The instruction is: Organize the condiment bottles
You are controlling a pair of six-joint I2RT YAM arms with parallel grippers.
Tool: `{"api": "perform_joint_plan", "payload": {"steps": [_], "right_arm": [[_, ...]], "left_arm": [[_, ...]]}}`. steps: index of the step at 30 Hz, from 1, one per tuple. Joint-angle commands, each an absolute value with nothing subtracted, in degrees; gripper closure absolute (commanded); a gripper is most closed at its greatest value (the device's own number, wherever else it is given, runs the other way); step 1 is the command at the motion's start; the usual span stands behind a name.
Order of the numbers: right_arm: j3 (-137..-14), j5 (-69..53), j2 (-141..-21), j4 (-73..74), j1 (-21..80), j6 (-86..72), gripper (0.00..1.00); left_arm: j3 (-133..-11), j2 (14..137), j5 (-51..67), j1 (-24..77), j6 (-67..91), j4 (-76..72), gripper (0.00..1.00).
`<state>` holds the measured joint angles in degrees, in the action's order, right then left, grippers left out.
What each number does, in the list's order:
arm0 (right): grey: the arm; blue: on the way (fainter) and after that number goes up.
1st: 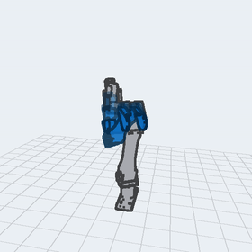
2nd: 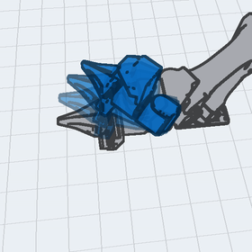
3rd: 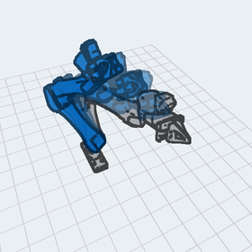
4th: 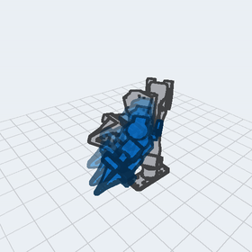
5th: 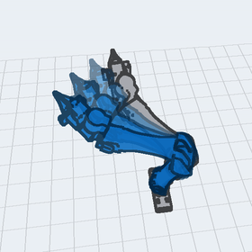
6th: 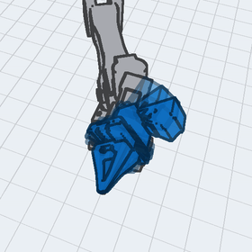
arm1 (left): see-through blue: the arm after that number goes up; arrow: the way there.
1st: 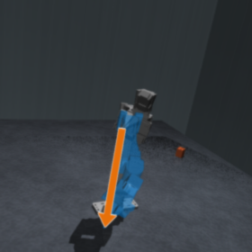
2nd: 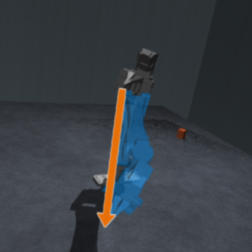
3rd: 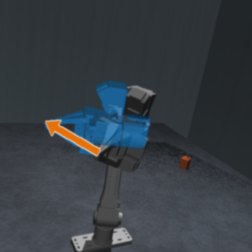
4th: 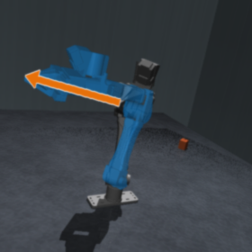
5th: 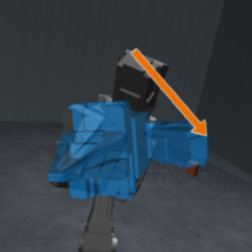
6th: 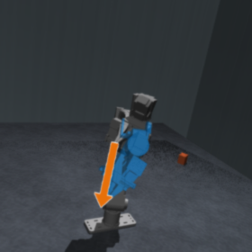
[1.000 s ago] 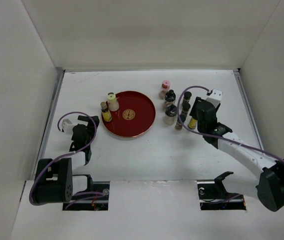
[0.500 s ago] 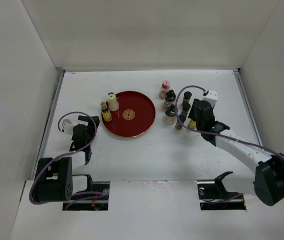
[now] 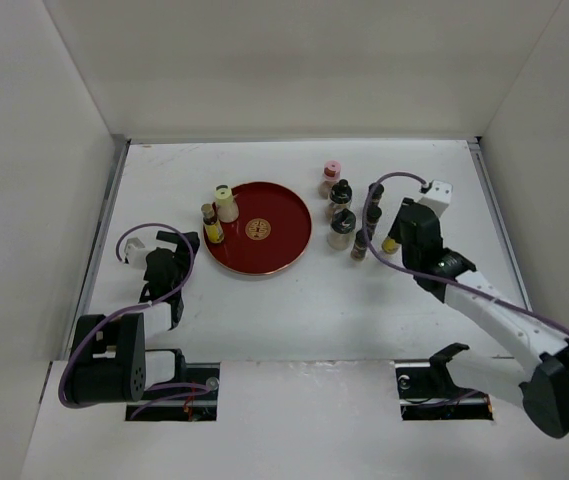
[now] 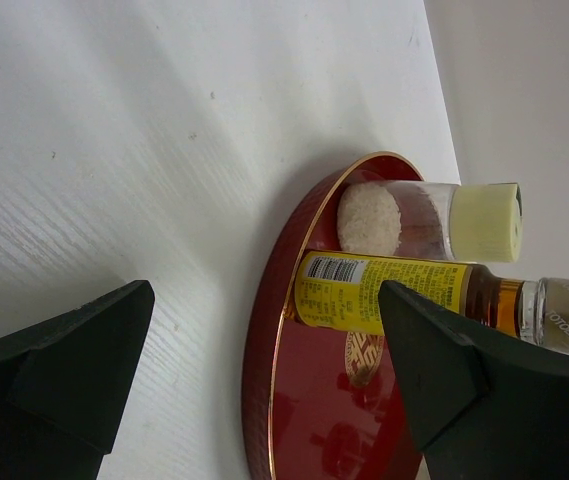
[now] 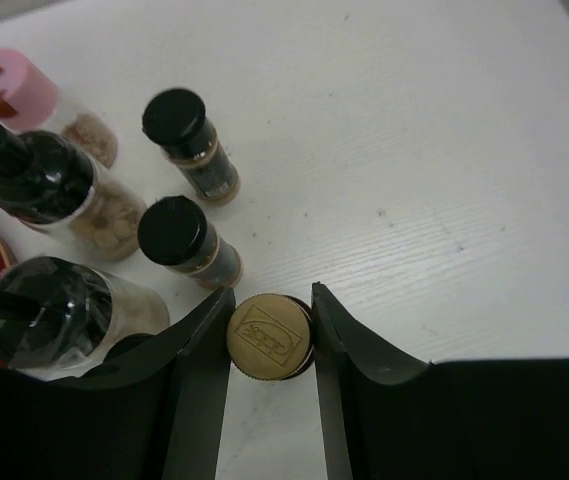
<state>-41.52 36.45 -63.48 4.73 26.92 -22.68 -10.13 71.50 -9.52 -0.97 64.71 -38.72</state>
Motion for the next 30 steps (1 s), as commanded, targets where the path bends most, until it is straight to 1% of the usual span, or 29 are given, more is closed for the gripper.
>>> {"api": "perform_joint_plan", "payload": {"steps": [1, 5, 8, 12, 16, 22, 27, 30], "right_arm": [[-44.64, 42.97, -55.47, 1.67, 29.13, -22.24, 0.74], [-50.87, 45.34, -52.39, 5.0, 33.25, -19.78, 0.74], [-55.79, 45.36, -51.68, 4.22, 36.94, -17.67, 0.74], [-62.92, 41.41, -57.73, 0.27, 40.47, -15.91, 0.73], [-70.64, 32.45, -68.87, -4.47, 43.72, -16.61, 0.73], [-86.02, 24.8, -90.23, -7.47, 46.97, -16.27, 0.73], [-101.13, 22.85, -107.98, -6.33, 47.94, -15.12, 0.74], [-108.17, 22.94, -115.55, -5.45, 48.21, -12.5, 0.74]], "left_arm": [[-11.25, 71.98, -8.96, -0.49, 64.69, -42.1, 0.0], [-11.16, 71.81, -9.05, -0.57, 64.69, -42.28, 0.0], [-11.16, 71.89, -8.96, -0.66, 64.69, -42.28, 0.0], [-11.07, 71.37, -9.32, -0.57, 64.51, -42.28, 0.0], [-11.07, 71.72, -9.14, -0.57, 64.51, -42.28, 0.0], [-11.25, 72.33, -8.97, -0.49, 64.77, -42.28, 0.0], [-11.08, 72.69, -8.96, -0.57, 65.04, -42.8, 0.0], [-10.81, 72.25, -8.96, -0.75, 65.13, -42.8, 0.0]]}}
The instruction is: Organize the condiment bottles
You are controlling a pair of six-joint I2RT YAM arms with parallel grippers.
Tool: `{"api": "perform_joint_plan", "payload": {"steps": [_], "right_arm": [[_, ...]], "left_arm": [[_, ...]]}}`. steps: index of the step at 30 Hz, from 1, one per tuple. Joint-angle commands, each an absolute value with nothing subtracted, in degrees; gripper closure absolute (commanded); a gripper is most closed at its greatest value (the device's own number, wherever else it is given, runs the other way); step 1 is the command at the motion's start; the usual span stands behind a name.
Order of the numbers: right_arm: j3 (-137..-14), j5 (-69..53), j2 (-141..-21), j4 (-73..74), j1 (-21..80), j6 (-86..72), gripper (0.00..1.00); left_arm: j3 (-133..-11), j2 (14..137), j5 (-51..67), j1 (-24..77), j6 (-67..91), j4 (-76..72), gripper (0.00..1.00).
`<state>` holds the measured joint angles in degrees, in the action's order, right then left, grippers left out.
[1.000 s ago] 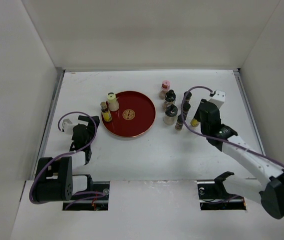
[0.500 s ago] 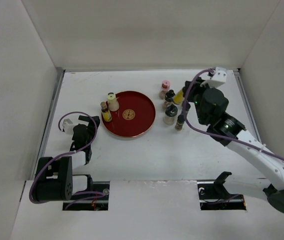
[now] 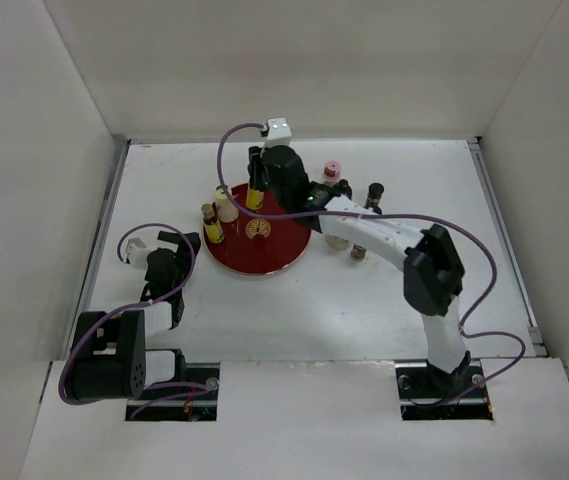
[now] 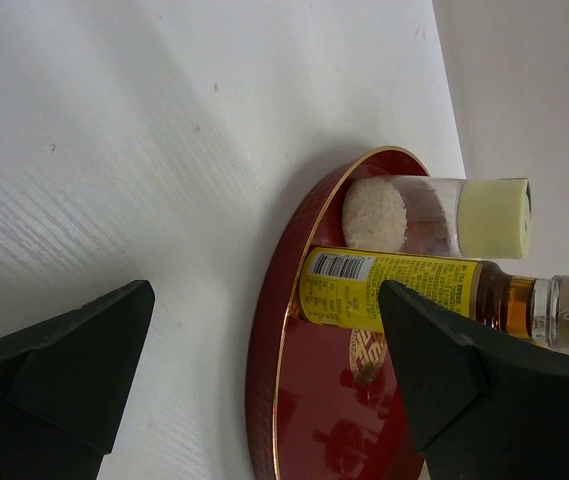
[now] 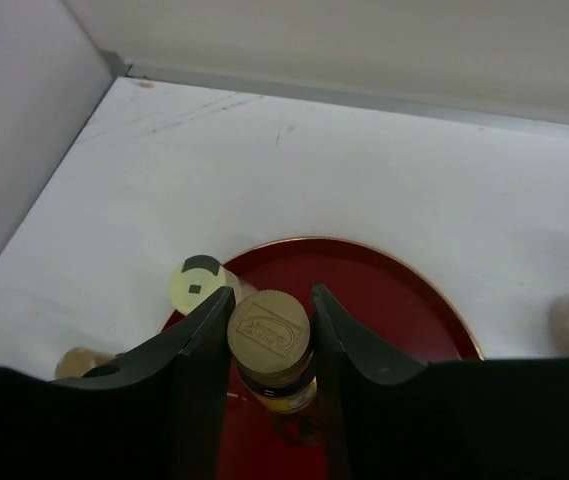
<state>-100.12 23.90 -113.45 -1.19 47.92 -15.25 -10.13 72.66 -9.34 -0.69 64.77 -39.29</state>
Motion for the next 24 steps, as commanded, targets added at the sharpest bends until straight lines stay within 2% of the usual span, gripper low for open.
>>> {"api": "perform_joint_plan", "payload": {"steps": [1, 12, 24], "right_arm": [[-110.02, 23.11, -117.66, -5.28, 48.21, -11.44, 0.74], [-120.75, 23.11, -130.95, -7.12, 46.8, -9.58, 0.73], [-123.75, 25.22, -137.28, -9.58, 46.54, -8.88, 0.7]], "left_arm": [[-10.72, 71.99, -8.88, -0.84, 65.13, -42.8, 0.0], [-10.9, 72.51, -8.88, -0.66, 65.21, -43.15, 0.0], [-10.81, 72.51, -8.61, -0.84, 65.3, -43.24, 0.0]]}}
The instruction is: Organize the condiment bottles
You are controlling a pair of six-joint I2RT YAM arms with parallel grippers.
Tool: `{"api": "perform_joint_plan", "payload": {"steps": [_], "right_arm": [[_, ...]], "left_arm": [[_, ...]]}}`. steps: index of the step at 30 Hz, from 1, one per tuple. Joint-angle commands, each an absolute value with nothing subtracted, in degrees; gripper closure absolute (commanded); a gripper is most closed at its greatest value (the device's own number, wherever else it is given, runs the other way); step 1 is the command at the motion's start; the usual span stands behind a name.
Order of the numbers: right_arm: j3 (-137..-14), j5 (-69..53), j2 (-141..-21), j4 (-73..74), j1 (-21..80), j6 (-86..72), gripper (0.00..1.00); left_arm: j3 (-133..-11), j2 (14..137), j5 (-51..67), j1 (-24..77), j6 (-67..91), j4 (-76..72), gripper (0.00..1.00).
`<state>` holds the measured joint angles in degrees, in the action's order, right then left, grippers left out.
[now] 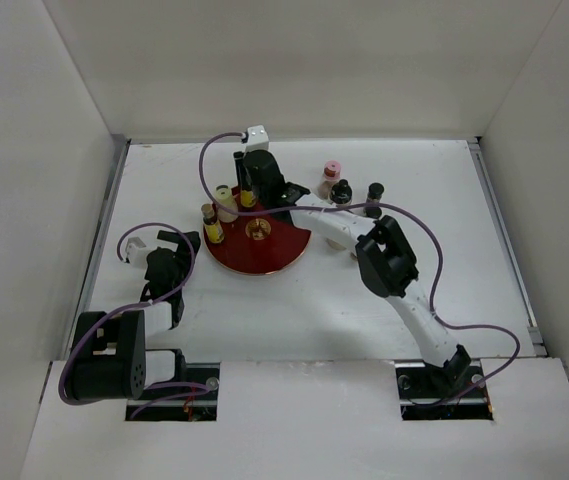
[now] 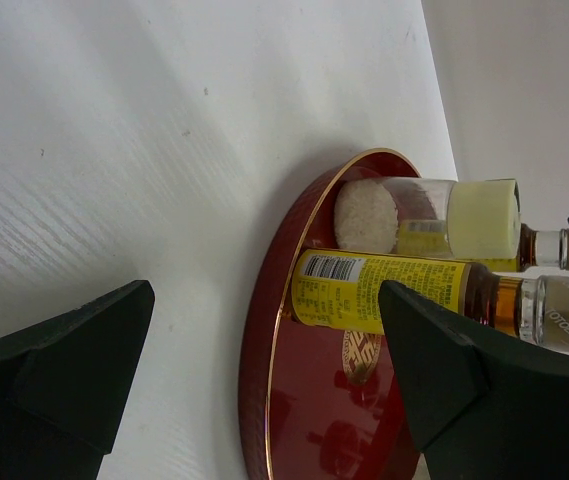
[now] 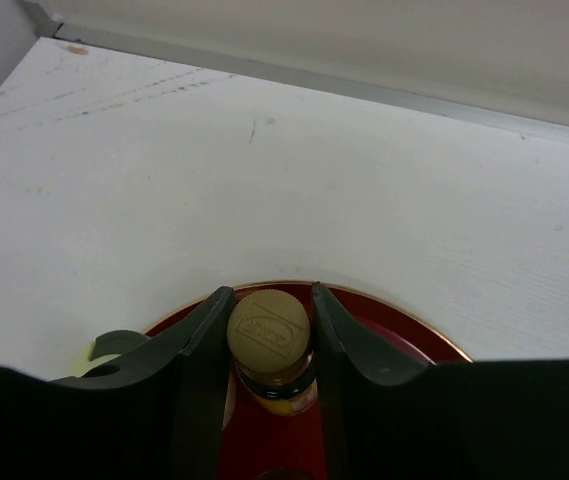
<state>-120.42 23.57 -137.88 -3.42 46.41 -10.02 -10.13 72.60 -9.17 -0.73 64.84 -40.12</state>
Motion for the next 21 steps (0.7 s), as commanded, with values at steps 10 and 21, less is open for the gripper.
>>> {"api": "perform_joint_plan", "payload": {"steps": [10, 21], "right_arm": [[-115.76, 25.66, -133.69, -14.85, 47.33, -9.23, 0.38], [-104.61, 23.12, -116.48, -17.48, 47.42, -12.3, 0.22]], "left_arm": [[-10.9, 73.39, -8.17, -0.66, 65.65, -43.94, 0.0], [-10.72, 73.04, -8.09, -0.84, 65.65, -43.95, 0.0]]}}
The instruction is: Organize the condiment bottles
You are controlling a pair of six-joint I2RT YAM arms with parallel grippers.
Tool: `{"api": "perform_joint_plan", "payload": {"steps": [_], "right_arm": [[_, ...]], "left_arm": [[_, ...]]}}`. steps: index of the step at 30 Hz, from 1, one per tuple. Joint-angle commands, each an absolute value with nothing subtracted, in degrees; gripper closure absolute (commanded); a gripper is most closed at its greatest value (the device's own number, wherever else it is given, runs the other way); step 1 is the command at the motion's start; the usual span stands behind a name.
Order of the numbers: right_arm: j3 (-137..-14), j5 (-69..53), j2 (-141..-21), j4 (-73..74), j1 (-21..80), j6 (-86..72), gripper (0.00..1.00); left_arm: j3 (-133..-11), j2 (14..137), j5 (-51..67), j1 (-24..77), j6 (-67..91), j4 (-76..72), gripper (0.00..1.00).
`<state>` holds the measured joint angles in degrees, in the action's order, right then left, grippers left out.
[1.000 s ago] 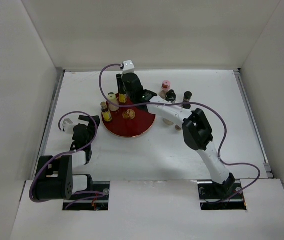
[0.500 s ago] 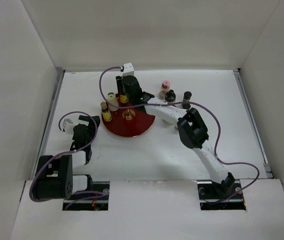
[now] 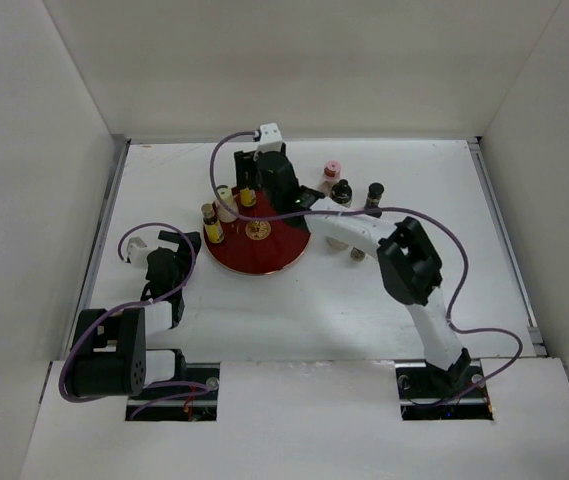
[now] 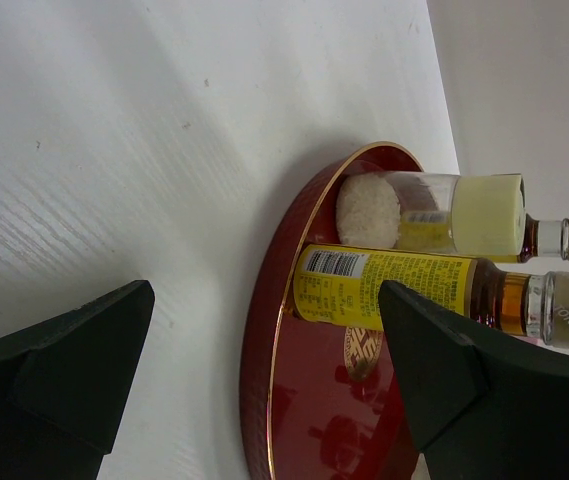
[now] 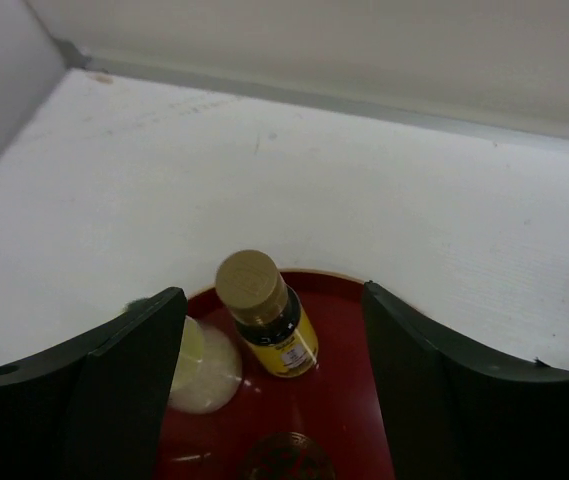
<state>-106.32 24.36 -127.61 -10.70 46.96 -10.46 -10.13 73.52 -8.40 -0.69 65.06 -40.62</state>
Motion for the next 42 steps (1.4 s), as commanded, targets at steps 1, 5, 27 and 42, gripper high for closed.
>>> {"api": "perform_joint_plan", "payload": {"steps": [1, 5, 27, 42], "right_arm": [[-102.5, 22.25, -114.02, -17.93, 47.42, -12.3, 0.21], [-90.39, 20.66, -102.95, -18.63, 46.72, -12.3, 0.28], [-55.46, 25.67, -79.0, -0.7, 34.85, -16.08, 0.43], [-59.77, 23.38, -86.83, -2.9, 33.88, -16.26, 0.59]], "left_arm": [[-10.72, 73.04, -8.09, -0.84, 65.65, -43.95, 0.0], [-10.72, 72.95, -8.09, -0.75, 65.48, -43.95, 0.0], [-11.6, 75.76, -7.38, 0.57, 65.74, -45.0, 0.0], [-11.78, 76.11, -7.21, 0.83, 65.92, -45.0, 0.0]]}}
